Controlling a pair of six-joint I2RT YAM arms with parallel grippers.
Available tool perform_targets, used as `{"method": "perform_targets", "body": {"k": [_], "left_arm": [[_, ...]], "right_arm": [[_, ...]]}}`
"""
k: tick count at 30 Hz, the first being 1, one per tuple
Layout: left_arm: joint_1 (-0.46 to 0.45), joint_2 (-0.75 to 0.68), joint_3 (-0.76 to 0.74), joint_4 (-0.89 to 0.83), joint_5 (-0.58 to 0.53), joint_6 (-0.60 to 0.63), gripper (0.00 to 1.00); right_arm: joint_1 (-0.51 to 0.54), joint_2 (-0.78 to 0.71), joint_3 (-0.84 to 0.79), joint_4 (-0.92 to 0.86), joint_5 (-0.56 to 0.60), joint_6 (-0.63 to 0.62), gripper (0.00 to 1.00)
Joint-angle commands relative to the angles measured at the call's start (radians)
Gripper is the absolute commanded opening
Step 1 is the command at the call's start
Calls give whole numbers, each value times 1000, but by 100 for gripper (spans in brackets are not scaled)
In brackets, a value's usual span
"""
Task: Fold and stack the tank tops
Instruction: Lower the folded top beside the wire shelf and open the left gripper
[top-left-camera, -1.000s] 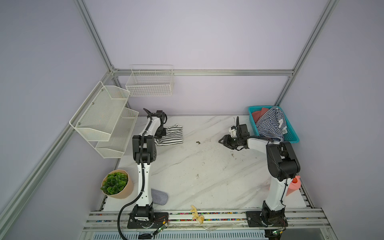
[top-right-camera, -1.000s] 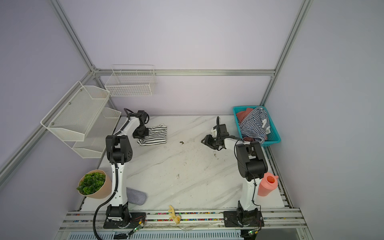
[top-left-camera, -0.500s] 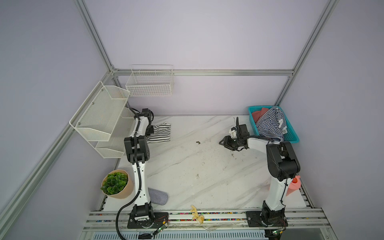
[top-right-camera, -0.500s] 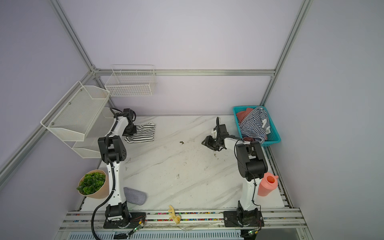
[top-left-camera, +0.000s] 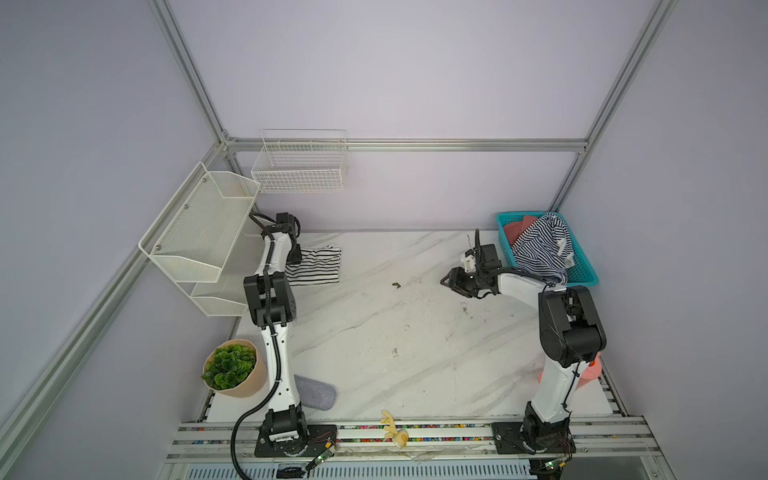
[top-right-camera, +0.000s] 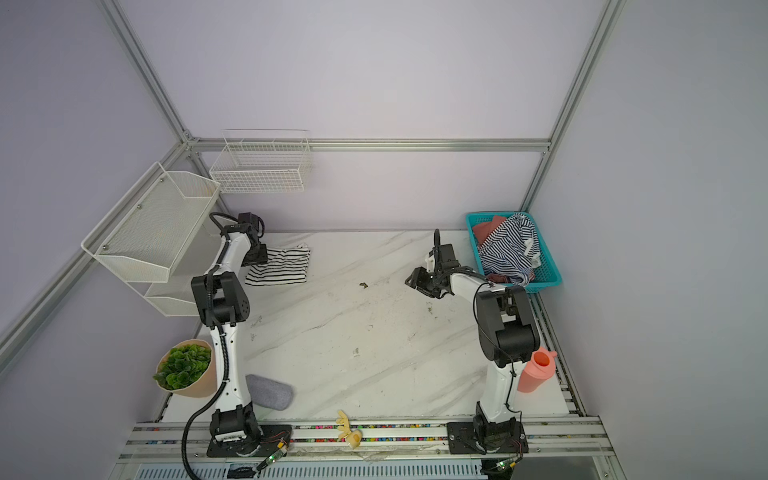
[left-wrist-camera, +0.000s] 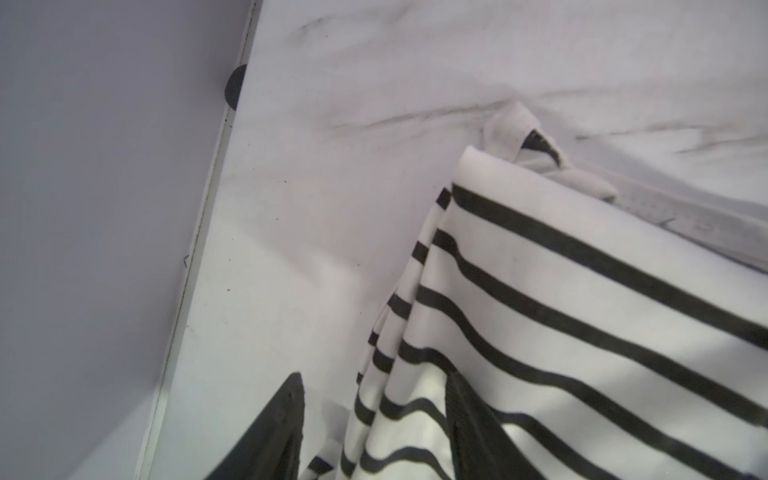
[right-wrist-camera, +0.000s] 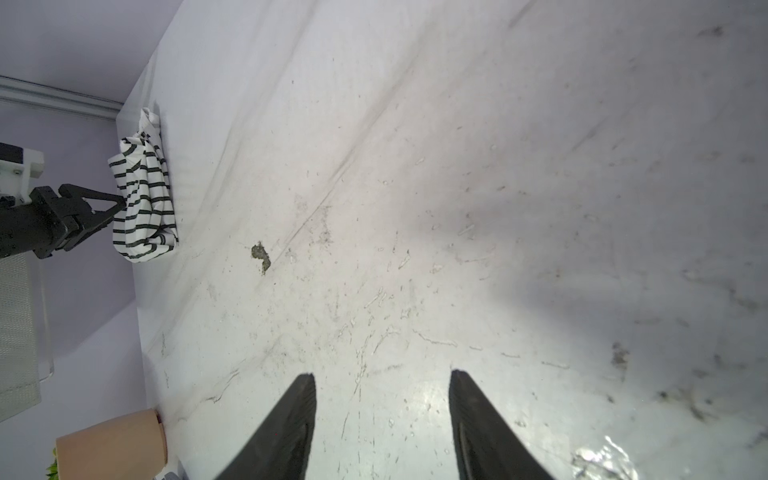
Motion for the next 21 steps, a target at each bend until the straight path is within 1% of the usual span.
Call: {"method": "perform_targets", "body": {"k": [1, 3, 5, 10, 13, 17, 21], "left_arm": [[-15, -183, -12, 79, 22, -43, 56], [-31, -226, -45, 93, 35, -77, 56], [-48, -255, -66, 95, 40, -86, 56], [-88, -296, -156, 96, 87, -115, 57], [-98, -296, -222, 90, 111, -147, 57], [-99, -275, -299, 88, 203, -170, 57], [-99, -243, -329, 76, 243, -218, 57]], "right_arm": [[5, -28, -17, -1, 12, 12, 55], [7, -32, -22, 4, 8, 11, 55], [8, -35, -28, 9, 5, 11, 55], [7, -43, -53, 23, -2, 6, 55], [8, -45, -68, 32, -12, 4, 55], [7, -49, -80, 36, -22, -6, 55], [8, -48, -88, 37, -24, -14, 55]]}}
